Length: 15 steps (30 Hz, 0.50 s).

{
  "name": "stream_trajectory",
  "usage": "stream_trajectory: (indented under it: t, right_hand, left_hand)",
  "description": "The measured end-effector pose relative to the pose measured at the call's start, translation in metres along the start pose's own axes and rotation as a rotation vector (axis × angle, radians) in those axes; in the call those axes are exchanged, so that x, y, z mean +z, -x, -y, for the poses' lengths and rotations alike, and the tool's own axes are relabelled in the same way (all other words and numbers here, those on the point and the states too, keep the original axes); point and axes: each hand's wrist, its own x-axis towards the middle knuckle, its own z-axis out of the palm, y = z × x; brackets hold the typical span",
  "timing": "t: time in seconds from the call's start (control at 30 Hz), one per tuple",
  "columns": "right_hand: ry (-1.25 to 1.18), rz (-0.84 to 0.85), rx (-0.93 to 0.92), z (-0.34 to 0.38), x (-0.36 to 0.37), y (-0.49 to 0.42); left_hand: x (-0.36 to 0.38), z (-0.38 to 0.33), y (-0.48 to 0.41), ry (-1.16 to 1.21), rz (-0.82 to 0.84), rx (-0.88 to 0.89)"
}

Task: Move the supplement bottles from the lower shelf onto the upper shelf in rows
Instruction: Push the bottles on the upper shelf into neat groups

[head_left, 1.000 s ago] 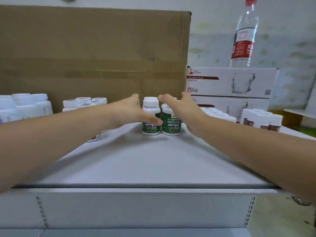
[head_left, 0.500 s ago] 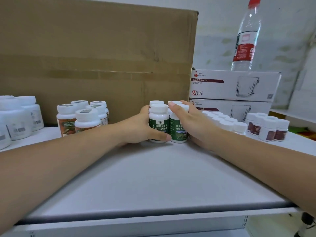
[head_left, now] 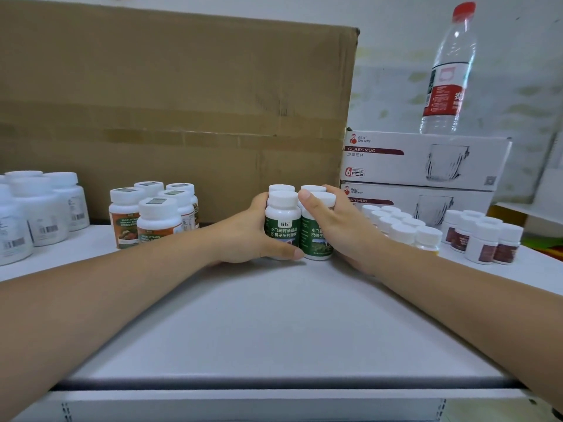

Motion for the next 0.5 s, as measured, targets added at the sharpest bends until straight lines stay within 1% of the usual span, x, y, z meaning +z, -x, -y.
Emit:
stream_trajectory:
  t: [0.1, 0.17, 0.23, 0.3, 0.4, 0.5]
  right_hand:
    - [0.075, -0.017, 0.005, 0.002, -0.001, 0.0]
    - [0.151, -0.097, 0.01, 0.006, -0.003, -0.001]
    - [0.143, -0.163, -0.073, 0.016, -0.004, 0.003]
    - [0.155, -0.193, -0.173, 0.026, -0.007, 0.007]
    - [0.212, -0.188, -0.32, 0.044, -0.008, 0.02]
    - [0.251, -0.132, -0.392, 0.063, -0.002, 0.034]
  left_hand:
    - [-0.002, -0.001, 0.002, -0.025, -0.005, -0.038]
    - [-0.005, -0.005, 0.005, -0.049, -0.036, -0.082]
    - [-0.01, -0.015, 0.011, -0.117, -0.098, -0.127]
    - [-0.016, -0.03, 0.018, -0.193, -0.153, -0.132]
    - [-0.034, -0.055, 0.039, -0.26, -0.155, -0.079]
    - [-0.065, -0.071, 0.072, -0.283, -0.199, -0.02]
